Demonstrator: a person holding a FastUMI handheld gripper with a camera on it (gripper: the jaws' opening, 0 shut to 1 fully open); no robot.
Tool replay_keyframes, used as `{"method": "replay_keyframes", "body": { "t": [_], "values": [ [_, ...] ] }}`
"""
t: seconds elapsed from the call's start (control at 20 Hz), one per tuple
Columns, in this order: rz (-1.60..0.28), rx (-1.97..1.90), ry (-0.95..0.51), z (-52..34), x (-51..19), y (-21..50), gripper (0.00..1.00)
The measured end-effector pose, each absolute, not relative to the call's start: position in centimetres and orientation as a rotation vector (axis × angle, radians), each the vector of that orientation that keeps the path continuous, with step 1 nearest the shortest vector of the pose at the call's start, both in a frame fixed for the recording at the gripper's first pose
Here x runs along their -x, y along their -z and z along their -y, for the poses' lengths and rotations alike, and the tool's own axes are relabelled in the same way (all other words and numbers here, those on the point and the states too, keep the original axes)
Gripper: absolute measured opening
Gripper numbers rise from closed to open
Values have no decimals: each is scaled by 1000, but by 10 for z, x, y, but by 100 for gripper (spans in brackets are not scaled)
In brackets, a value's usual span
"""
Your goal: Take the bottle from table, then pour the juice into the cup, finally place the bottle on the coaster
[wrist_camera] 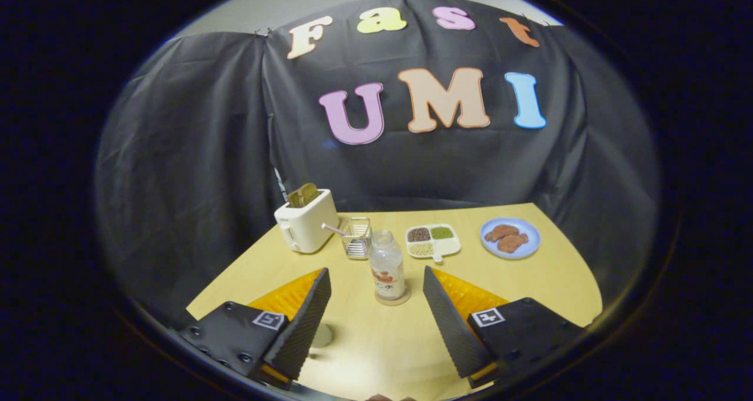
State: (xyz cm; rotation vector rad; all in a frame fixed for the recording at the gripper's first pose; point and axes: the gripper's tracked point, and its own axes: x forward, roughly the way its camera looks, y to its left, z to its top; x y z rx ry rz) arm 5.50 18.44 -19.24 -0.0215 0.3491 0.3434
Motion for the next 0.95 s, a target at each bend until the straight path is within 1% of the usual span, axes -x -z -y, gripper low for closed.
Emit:
{"method": "replay_keyframes", "body": {
  "t": [0.25, 0.4, 0.95],
  "values": [
    [-259, 42, -295, -153, -33, 118, 99],
    [-225, 62, -248, -132, -21, 91, 99],
    [-193, 33, -151, -69, 13, 53, 98]
  ]
}}
